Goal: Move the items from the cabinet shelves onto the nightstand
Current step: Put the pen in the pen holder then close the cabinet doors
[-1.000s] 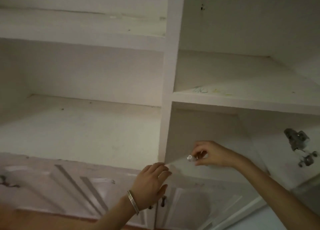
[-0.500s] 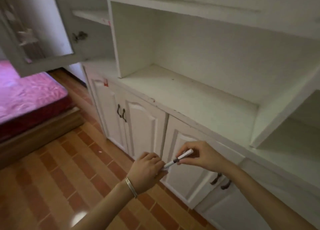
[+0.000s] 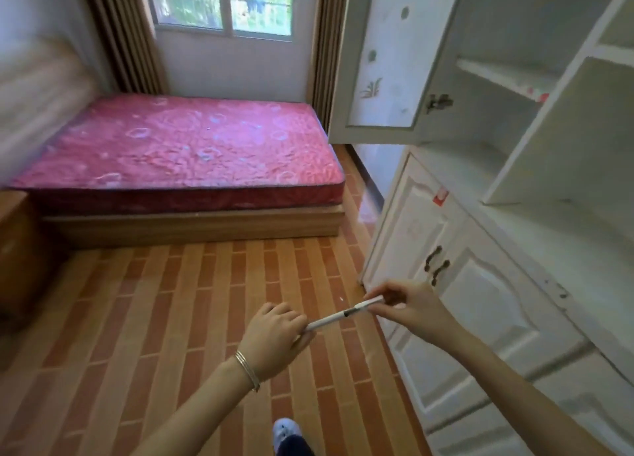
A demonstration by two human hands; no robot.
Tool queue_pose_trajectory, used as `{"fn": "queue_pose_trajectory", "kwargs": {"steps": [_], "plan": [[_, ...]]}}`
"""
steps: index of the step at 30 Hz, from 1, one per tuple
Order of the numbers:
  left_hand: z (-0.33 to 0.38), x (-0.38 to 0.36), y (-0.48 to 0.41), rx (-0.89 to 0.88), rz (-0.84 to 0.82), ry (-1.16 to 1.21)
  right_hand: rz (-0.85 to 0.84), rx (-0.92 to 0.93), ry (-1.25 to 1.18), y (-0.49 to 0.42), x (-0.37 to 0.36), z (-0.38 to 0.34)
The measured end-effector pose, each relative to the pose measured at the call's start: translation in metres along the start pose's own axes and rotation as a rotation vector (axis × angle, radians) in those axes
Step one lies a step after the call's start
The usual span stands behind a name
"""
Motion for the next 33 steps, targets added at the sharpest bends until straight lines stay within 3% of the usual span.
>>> {"fn": "queue_pose_trajectory", "kwargs": {"steps": [7, 15, 25, 33], "plan": [[-0.154, -0.004, 0.003, 0.367, -0.104, -0.152, -0.084, 0.125, -0.053, -0.161, -0.055, 0.026], [-0.289, 0.026, -0.002, 0.709, -0.154, -0.337, -0.307, 0.327, -0.095, -0.344, -0.153, 0.009], [-0.394, 0.048, 0.056, 0.915, -0.102, -0.331, -0.526, 0.445, -0.125, -0.46, -0.281, -0.046], [-0.521, 0.079, 0.055, 0.996, -0.004, -0.286, -0.655, 0.616, 0.032, -0.563, -0.365, -0.128]]}}
Point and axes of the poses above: each hand's wrist, its own y-axis away from the middle knuckle, its own x-axis out of the back of the hand, z = x × y, the point moved 7 cm from there along -y, towards the middle knuckle, and after that the axes turned 6 degrees about x, right-handed, at the moved point
